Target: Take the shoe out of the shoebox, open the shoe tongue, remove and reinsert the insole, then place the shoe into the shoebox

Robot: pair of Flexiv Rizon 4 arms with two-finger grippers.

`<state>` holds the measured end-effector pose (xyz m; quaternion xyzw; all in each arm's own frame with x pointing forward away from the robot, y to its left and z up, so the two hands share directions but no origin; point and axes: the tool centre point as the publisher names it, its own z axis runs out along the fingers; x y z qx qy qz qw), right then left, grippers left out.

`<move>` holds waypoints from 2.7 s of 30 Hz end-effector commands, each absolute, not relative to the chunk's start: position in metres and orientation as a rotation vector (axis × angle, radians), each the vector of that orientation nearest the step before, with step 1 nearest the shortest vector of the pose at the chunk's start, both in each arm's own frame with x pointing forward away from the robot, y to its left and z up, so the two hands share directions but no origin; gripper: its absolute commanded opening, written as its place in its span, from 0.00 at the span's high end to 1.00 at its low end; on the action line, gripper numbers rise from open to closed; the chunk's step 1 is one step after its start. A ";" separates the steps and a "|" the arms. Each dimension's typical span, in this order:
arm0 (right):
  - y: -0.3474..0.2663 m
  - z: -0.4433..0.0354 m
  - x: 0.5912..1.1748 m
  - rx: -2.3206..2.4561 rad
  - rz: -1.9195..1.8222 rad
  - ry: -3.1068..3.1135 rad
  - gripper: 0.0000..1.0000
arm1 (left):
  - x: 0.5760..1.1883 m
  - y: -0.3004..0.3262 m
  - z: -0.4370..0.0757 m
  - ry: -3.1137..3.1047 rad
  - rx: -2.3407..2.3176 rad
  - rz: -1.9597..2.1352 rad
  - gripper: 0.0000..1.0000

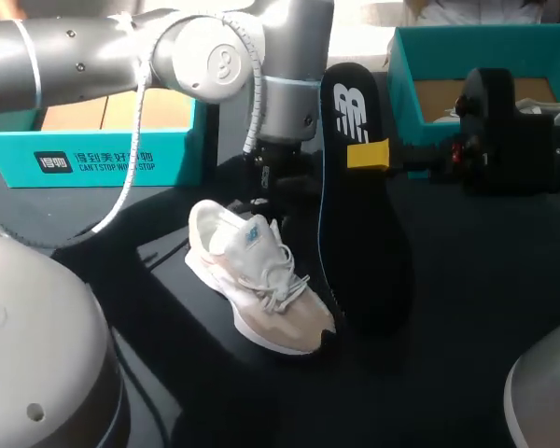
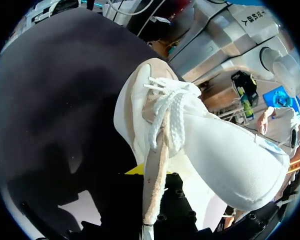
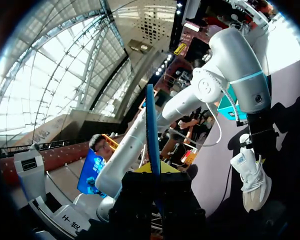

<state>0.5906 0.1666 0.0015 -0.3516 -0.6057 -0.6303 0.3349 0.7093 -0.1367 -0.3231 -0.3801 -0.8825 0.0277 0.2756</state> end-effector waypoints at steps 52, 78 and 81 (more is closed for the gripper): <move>0.177 0.008 0.584 -0.951 -1.679 -1.562 1.00 | 0.705 -0.213 -0.382 -2.000 -1.632 -0.288 1.00; 0.177 0.008 0.584 -0.951 -1.679 -1.562 1.00 | 0.746 -0.201 -0.301 -2.200 -1.750 -0.074 0.00; 0.177 0.008 0.584 -0.951 -1.679 -1.562 1.00 | 0.764 -0.195 -0.282 -2.263 -1.782 0.002 0.00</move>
